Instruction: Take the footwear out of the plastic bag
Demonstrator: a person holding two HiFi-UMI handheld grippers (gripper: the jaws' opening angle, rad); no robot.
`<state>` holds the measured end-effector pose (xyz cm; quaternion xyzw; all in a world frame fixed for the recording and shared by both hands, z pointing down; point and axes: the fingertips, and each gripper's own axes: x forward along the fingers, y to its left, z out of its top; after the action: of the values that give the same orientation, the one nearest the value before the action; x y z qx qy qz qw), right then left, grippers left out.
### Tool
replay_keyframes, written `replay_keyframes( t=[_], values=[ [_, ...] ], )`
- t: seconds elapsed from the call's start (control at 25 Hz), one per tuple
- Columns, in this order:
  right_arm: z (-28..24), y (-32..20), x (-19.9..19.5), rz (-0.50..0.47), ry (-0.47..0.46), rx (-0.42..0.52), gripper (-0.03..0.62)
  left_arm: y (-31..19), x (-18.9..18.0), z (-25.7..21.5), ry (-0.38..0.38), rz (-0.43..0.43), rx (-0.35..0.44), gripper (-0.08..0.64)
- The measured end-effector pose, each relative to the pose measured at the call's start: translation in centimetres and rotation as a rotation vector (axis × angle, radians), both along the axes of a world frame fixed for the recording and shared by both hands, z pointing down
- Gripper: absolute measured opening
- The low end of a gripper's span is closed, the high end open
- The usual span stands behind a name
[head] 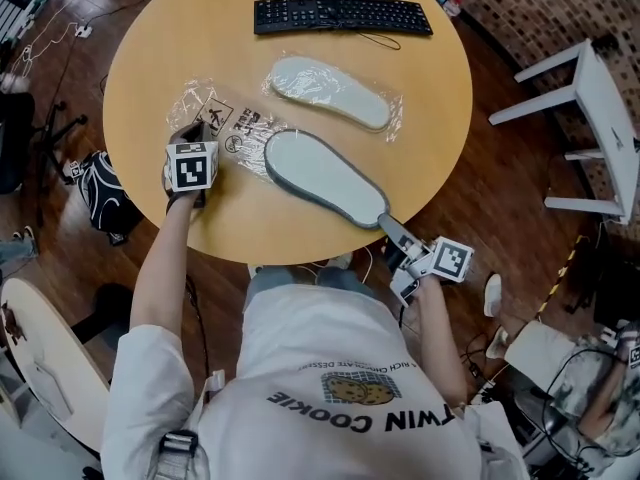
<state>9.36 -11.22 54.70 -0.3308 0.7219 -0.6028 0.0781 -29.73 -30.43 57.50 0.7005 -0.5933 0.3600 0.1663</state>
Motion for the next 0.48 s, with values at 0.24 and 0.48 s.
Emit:
replay_keyframes(
  t=[0.24,0.48],
  values=[
    [0.7,1.7,2.6,0.023,-0.001,-0.018,0.063,0.1,-0.1,0.2,-0.021,-0.009,0.016,0.002],
    [0.9,2.8,4.7,0.036,-0.003,-0.033,0.063,-0.2,0.0,0.0,-0.038,-0.015,0.021,0.002]
  ],
)
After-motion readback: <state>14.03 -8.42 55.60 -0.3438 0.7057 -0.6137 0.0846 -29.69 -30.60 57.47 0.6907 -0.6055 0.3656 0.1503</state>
